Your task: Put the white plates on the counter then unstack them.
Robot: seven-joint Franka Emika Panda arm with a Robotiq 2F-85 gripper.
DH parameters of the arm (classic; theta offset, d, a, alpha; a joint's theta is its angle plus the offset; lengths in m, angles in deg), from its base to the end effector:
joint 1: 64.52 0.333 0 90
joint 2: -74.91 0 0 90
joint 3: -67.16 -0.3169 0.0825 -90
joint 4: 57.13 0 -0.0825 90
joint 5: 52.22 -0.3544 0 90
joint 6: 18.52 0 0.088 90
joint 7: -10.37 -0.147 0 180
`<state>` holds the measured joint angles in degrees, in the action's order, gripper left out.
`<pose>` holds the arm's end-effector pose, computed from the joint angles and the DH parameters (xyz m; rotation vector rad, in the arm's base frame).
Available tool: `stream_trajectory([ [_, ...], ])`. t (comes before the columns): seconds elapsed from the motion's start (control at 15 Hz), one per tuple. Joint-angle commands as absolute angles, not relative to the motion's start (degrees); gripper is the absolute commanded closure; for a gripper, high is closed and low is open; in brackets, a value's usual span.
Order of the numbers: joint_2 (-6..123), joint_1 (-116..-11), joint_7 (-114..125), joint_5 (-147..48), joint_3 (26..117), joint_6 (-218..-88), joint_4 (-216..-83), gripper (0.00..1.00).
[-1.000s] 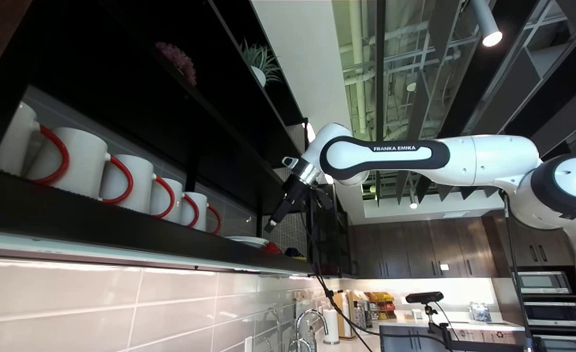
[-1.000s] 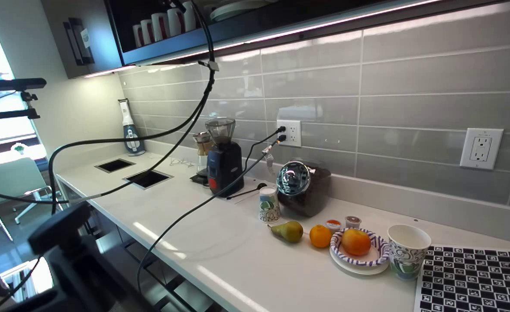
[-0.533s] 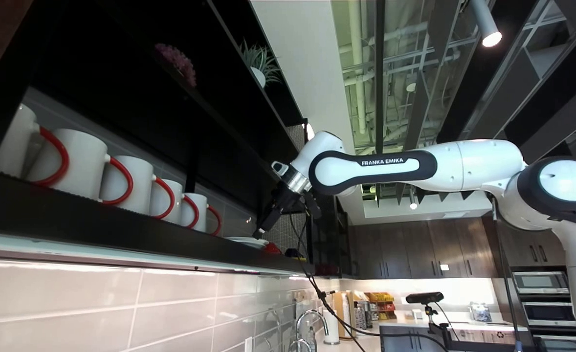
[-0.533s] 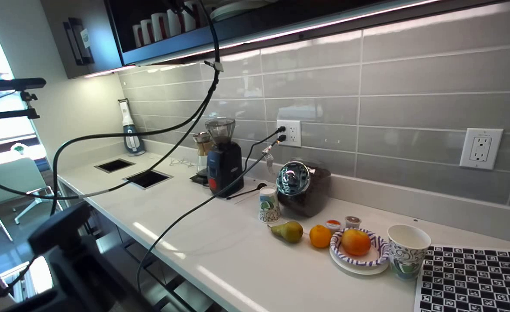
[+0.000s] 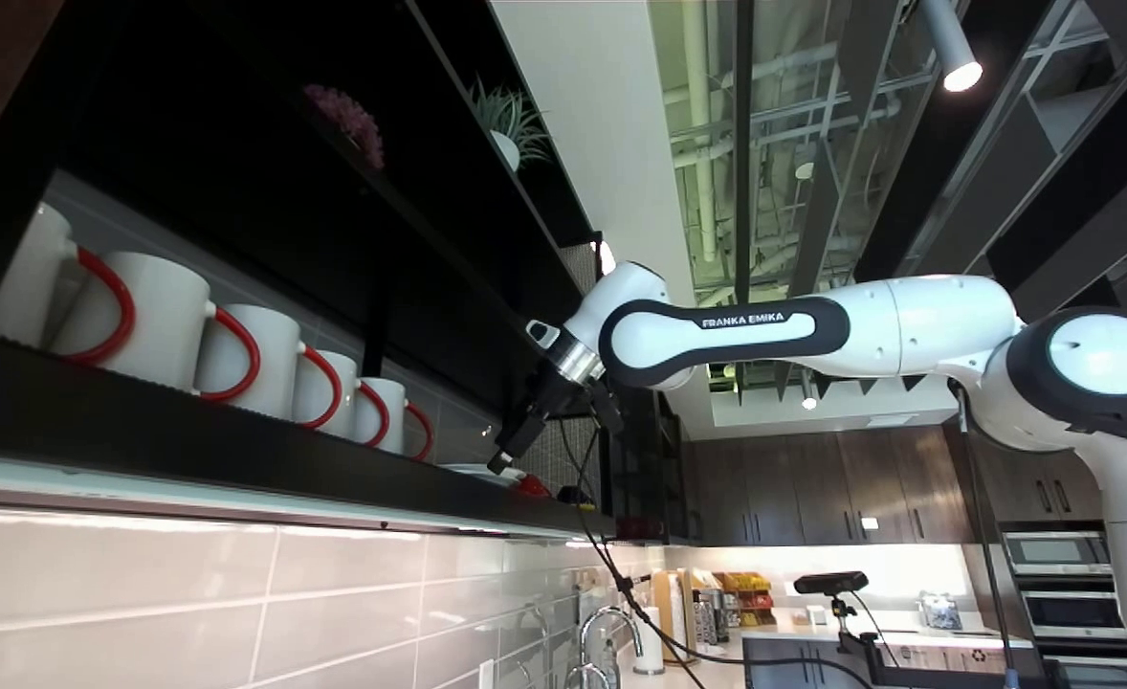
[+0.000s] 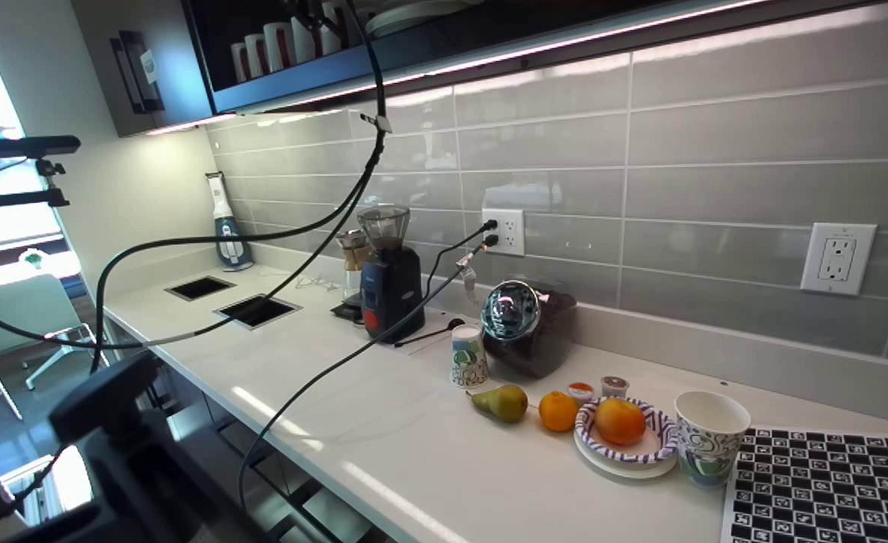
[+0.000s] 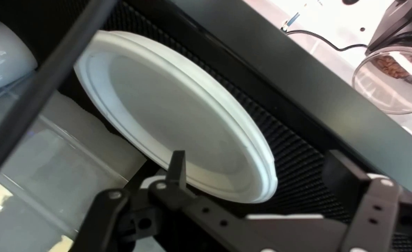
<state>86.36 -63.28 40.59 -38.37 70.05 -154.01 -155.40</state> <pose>0.5352 -0.0285 0.7319 2.4024 0.7316 1.0087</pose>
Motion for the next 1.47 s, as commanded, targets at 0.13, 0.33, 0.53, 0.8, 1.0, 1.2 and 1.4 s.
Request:
stream_trajectory([
  [0.13, 86.0, -62.4, 45.2, -41.5, 70.6, -161.1, -158.5, 0.0],
  [0.33, 86.5, -61.9, 46.7, -43.5, 70.6, -163.7, -159.0, 0.0],
  [0.53, 86.3, -61.9, 47.0, -43.8, 70.5, -164.5, -158.9, 0.0],
  [0.8, 85.6, -62.8, 45.8, -42.2, 70.6, -165.4, -158.5, 0.0],
  [1.0, 85.2, -63.6, 45.0, -41.2, 71.0, -167.2, -158.2, 0.0],
  [1.2, 84.6, -64.0, 44.8, -41.5, 71.3, -167.4, -158.1, 0.0],
  [1.4, 83.8, -64.5, 44.0, -41.4, 71.4, -166.2, -157.7, 0.0],
])
